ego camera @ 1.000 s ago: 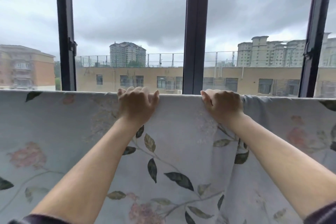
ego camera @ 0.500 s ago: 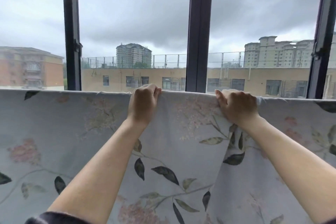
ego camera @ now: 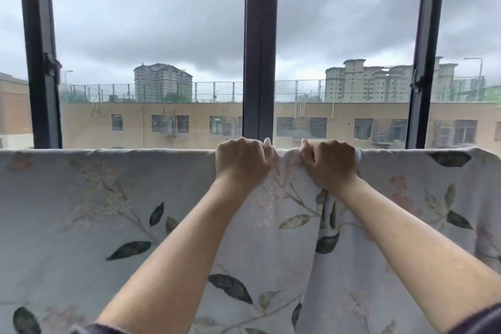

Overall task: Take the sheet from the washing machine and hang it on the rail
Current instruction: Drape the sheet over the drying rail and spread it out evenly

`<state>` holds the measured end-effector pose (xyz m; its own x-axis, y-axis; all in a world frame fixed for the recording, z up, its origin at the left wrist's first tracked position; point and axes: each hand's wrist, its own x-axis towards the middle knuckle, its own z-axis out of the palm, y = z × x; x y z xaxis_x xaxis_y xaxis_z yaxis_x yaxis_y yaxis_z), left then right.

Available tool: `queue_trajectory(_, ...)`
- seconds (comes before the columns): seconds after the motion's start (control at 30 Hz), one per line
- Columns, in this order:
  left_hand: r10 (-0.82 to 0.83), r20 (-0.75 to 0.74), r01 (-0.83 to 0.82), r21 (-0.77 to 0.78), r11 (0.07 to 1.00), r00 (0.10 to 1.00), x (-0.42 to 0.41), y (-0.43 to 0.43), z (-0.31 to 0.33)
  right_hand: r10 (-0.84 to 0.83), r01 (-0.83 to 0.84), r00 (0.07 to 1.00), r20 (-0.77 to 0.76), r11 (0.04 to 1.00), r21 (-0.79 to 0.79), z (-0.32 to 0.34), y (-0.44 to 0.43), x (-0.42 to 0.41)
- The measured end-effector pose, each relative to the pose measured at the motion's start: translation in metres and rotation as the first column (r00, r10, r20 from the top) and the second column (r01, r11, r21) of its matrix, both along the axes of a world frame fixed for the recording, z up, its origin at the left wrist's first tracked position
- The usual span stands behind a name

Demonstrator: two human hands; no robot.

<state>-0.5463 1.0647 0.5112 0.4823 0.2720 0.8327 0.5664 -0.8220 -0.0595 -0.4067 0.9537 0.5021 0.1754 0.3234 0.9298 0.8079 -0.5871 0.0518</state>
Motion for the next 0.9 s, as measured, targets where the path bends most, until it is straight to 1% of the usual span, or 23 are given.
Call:
queue_trajectory(0.1, -0.009, 0.011, 0.009, 0.038, 0.999, 1.0, 0.004, 0.0, -0.002, -0.018, 0.017, 1.0, 0.018, 0.998, 0.055, 0.0, -0.015, 0.012)
queue_trajectory(0.17, 0.001, 0.017, -0.002, 0.032, 0.999, 1.0, 0.005, 0.0, -0.003, -0.035, 0.033, 0.999, 0.035, 0.997, 0.066, 0.0, -0.029, 0.023)
queue_trajectory(0.27, 0.017, 0.04, -0.018, 0.022, 1.0, 0.999, 0.008, 0.0, -0.004, -0.059, 0.06, 0.998, -0.015, 0.995, 0.076, -0.001, -0.051, 0.048)
queue_trajectory(0.37, 0.02, 0.06, -0.02, 0.006, 1.0, 0.998, 0.011, -0.004, -0.003, -0.063, 0.062, 0.998, 0.0, 0.994, 0.092, -0.002, -0.061, 0.063)
queue_trajectory(0.47, 0.026, 0.102, -0.024, -0.023, 0.999, 0.994, 0.013, -0.014, -0.004, -0.115, 0.11, 0.992, 0.06, 0.991, 0.08, -0.004, -0.059, 0.069)
queue_trajectory(0.53, 0.014, 0.089, -0.012, -0.015, 1.0, 0.996, 0.026, -0.03, -0.003, -0.149, 0.138, 0.983, 0.108, 0.985, 0.102, -0.004, -0.057, 0.067)
queue_trajectory(0.6, -0.01, 0.08, 0.011, -0.018, 1.0, 0.997, 0.049, -0.051, -0.003, -0.126, 0.106, 0.978, 0.165, 0.986, 0.127, -0.004, -0.053, 0.064)
queue_trajectory(0.67, 0.029, 0.102, -0.026, -0.028, 0.999, 0.994, 0.07, -0.069, -0.004, -0.076, 0.052, 0.978, 0.193, 0.99, 0.128, -0.004, -0.052, 0.065)
queue_trajectory(0.73, 0.083, 0.154, -0.076, -0.049, 0.996, 0.985, 0.083, -0.08, -0.007, -0.006, -0.014, 0.981, 0.195, 0.995, 0.102, -0.005, -0.057, 0.075)
queue_trajectory(0.8, 0.091, 0.22, -0.081, -0.053, 0.995, 0.971, 0.089, -0.084, -0.012, 0.026, -0.042, 0.975, 0.222, 0.997, 0.067, -0.006, -0.067, 0.084)
queue_trajectory(0.9, 0.12, 0.272, -0.123, -0.003, 0.992, 0.955, 0.09, -0.089, -0.01, 0.09, -0.093, 0.969, 0.23, 0.996, -0.001, -0.003, -0.086, 0.099)
